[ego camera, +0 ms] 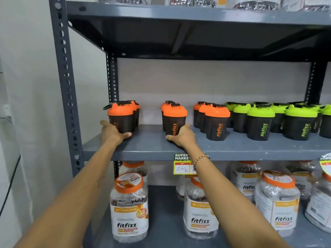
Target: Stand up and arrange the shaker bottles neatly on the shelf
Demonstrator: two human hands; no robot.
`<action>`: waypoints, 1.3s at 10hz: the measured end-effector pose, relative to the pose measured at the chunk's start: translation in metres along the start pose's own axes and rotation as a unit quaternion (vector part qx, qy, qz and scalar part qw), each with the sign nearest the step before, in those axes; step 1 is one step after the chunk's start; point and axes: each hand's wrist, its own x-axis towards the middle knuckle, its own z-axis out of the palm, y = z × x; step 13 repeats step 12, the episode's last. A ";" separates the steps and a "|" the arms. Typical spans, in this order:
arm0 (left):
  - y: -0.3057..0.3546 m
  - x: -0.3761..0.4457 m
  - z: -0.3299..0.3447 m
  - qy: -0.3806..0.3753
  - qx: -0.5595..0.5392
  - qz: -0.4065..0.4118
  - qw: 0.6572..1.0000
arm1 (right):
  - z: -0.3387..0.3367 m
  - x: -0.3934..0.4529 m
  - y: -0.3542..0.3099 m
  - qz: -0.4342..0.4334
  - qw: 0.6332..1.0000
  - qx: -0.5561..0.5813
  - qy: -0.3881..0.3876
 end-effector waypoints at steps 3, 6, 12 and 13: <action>-0.004 -0.006 0.005 -0.026 0.034 0.041 0.998 | 0.003 0.001 0.001 -0.009 1.000 -0.025 -0.007; -0.006 -0.008 0.010 -0.013 0.067 0.058 0.996 | 0.005 0.003 0.001 -0.020 0.998 -0.050 -0.014; 0.000 -0.016 0.002 -0.014 0.082 0.046 0.996 | 0.000 -0.007 -0.005 -0.018 0.998 -0.050 -0.022; 0.000 -0.016 0.002 -0.014 0.082 0.046 0.996 | 0.000 -0.007 -0.005 -0.018 0.998 -0.050 -0.022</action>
